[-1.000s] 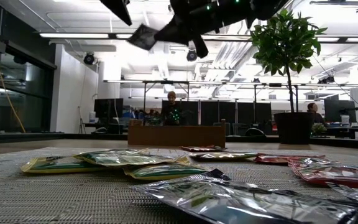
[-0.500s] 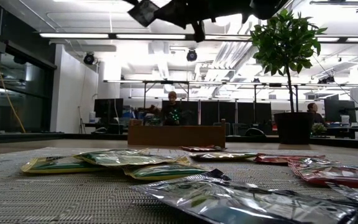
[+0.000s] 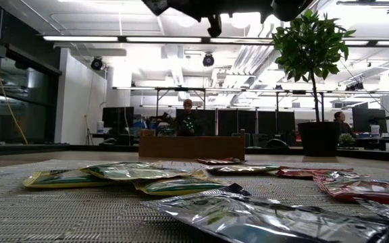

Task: Pick & Place Tea
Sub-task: Put the purple tea bag into the left section of the wooden organizer

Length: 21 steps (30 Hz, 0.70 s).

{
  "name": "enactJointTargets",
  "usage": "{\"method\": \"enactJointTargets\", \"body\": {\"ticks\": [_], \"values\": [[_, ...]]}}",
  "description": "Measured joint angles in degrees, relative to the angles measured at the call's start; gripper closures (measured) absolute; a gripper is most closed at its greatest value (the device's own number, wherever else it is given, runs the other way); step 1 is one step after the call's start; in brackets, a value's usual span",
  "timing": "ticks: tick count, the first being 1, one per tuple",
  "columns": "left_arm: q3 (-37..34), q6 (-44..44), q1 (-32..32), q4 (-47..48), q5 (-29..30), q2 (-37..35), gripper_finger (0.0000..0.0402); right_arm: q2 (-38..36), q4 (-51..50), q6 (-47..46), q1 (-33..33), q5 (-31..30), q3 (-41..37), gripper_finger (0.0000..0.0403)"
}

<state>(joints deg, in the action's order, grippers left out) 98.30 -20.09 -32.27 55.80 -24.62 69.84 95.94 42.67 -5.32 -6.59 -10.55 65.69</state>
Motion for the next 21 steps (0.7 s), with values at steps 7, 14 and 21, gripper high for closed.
{"method": "enactJointTargets", "body": {"ticks": [7,14,21], "values": [[0.00,2.44,0.02,0.01,-3.09,2.18,0.0179,0.00,1.67,0.47,-0.04,1.13,0.02,0.0402],[0.00,3.73,0.06,0.03,-4.54,3.06,0.0168,0.00,2.17,0.87,-0.04,1.29,0.02,0.0402],[-0.02,3.92,0.12,1.17,-6.25,4.44,0.0176,0.00,2.23,0.88,-0.04,1.31,0.02,0.0402]]}}
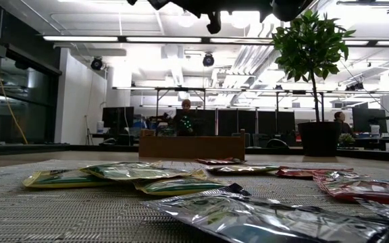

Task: Pick & Place Tea
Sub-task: Put the purple tea bag into the left section of the wooden organizer

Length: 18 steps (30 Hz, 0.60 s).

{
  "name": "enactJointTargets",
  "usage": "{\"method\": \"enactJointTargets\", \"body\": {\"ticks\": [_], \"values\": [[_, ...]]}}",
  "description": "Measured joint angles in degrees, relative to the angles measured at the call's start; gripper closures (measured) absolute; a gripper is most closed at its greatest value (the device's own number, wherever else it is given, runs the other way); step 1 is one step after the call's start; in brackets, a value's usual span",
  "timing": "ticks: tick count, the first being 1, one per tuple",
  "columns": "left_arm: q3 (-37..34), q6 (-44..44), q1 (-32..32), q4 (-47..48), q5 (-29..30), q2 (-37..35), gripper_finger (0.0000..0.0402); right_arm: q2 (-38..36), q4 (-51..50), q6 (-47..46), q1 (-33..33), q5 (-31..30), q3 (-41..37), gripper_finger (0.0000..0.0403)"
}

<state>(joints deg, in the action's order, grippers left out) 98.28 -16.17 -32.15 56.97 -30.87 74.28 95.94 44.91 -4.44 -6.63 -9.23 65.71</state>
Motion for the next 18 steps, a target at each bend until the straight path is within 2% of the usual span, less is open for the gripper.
{"method": "enactJointTargets", "body": {"ticks": [3,5,11,18], "values": [[0.01,0.00,-0.02,0.02,-0.10,0.31,0.0205,0.00,0.00,0.00,0.00,0.00,0.00,0.0402],[0.00,0.10,-0.02,0.22,-0.06,0.68,0.0239,0.00,0.00,0.00,0.00,0.00,0.00,0.0402],[-0.02,0.30,-0.10,0.19,0.79,0.58,0.0383,0.00,0.00,0.01,-0.04,-0.04,0.00,0.0402],[-0.02,0.49,-0.10,1.32,3.57,0.61,0.0398,0.00,-0.07,0.14,-0.09,-1.22,0.00,0.0394]]}}
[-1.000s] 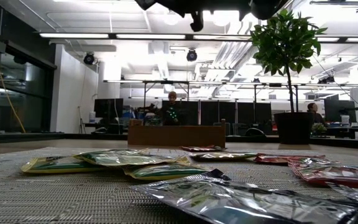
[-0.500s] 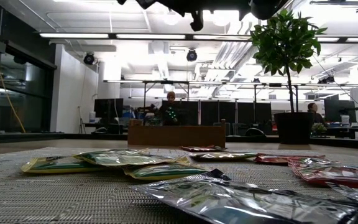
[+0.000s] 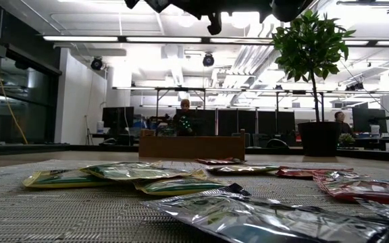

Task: Pick & Place Tea
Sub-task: Put the purple tea bag into the left section of the wooden organizer

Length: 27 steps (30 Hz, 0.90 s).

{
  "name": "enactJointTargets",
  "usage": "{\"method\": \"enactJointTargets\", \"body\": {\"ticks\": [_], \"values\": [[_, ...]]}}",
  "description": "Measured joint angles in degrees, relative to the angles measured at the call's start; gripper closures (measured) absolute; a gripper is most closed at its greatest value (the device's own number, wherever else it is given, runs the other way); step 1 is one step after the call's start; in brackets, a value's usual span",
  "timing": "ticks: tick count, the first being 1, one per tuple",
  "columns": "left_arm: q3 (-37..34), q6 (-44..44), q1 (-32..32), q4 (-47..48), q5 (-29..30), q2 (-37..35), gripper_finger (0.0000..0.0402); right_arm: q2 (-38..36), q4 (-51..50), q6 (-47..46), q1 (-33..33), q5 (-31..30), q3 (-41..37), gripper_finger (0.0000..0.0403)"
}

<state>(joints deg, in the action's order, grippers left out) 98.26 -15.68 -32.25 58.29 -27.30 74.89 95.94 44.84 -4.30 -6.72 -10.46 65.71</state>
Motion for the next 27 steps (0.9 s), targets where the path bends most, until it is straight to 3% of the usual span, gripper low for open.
{"method": "enactJointTargets", "body": {"ticks": [5,14,19,27], "values": [[0.00,-0.61,0.00,0.61,0.52,0.00,0.0401,0.00,0.13,1.83,0.00,-2.70,0.00,0.0339],[0.00,-2.27,0.00,0.85,1.87,0.00,0.0401,-0.58,-1.66,1.80,0.00,-5.03,0.00,0.0199],[0.11,-6.73,0.00,5.45,6.84,0.88,0.0401,-8.02,-20.79,2.16,0.10,-8.88,0.01,0.0155],[0.09,-17.57,0.00,11.31,10.14,9.40,0.0401,-23.64,-52.61,-5.91,1.87,-13.45,0.02,0.0151]]}}
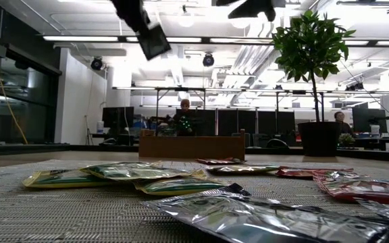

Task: Pick & Place Tea
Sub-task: Put the purple tea bag into the left section of the wooden organizer

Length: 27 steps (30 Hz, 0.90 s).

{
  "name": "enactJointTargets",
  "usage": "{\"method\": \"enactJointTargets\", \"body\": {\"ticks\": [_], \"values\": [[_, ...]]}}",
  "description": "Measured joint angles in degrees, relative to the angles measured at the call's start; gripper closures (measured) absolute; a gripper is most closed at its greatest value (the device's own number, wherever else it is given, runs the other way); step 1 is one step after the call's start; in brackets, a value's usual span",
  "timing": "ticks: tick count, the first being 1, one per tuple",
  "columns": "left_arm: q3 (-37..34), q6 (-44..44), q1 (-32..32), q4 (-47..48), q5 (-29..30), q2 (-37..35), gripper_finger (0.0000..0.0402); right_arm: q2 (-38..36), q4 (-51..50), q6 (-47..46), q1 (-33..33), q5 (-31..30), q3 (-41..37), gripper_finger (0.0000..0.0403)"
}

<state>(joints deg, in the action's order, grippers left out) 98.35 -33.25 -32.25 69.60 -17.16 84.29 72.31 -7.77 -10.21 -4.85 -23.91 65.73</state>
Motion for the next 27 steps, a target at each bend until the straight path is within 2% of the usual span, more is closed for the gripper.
{"method": "enactJointTargets", "body": {"ticks": [6,9,14,23,27], "values": [[-0.04,-9.32,0.00,0.36,3.88,10.15,0.0401,-6.90,-12.91,-4.06,2.84,-1.86,0.00,0.0151],[-0.04,-12.61,0.00,0.41,6.38,14.51,0.0401,-8.20,-15.80,-4.12,3.96,-3.69,0.00,0.0151],[-0.04,-14.34,0.02,-0.49,7.86,21.07,0.0401,-8.36,-18.03,-3.94,4.27,-3.32,0.00,0.0151],[0.02,-16.49,0.31,-5.90,9.63,24.29,0.0401,-8.21,-18.55,-4.95,4.27,-2.57,0.00,0.0151],[-0.10,-17.57,0.42,-4.90,9.61,24.82,0.0401,-8.19,-18.64,-4.96,4.27,-2.57,0.00,0.0151]]}}
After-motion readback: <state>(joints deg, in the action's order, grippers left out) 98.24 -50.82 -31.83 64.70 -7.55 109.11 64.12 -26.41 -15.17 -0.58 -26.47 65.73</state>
